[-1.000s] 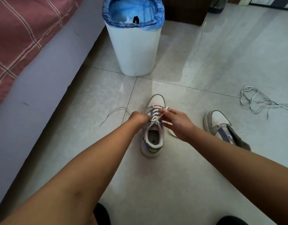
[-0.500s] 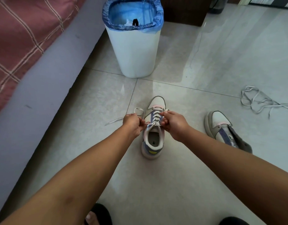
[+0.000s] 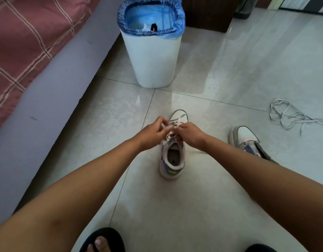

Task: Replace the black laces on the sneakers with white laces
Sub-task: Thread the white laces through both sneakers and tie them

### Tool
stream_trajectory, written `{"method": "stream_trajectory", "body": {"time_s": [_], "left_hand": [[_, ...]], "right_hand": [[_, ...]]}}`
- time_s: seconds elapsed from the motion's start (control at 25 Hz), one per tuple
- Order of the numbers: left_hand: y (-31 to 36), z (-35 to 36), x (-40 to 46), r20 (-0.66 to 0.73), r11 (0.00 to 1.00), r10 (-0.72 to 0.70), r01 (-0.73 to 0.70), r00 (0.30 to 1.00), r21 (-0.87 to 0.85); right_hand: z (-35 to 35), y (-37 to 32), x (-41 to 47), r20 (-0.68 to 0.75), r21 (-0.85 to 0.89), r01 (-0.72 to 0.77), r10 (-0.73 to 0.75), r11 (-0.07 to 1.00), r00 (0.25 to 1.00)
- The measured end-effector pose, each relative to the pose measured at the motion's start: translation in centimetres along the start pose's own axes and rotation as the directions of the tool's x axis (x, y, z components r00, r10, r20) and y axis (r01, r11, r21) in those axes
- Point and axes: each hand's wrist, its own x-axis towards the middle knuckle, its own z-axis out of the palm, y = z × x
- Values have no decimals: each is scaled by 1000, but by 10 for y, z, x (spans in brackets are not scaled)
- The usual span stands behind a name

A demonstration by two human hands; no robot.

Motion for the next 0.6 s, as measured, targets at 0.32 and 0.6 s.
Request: {"method": "stream_trajectory", "body": {"time_s": [0.32, 0.6], "left_hand": [[-7, 1, -7, 58, 975, 119, -128, 991, 180], [2, -7, 1, 168, 880, 72, -141, 983, 453]], "right_hand": [[-8, 8, -2, 126, 88, 28, -39, 996, 991], [-10, 2, -10, 115, 92, -16, 5, 996, 993]]}}
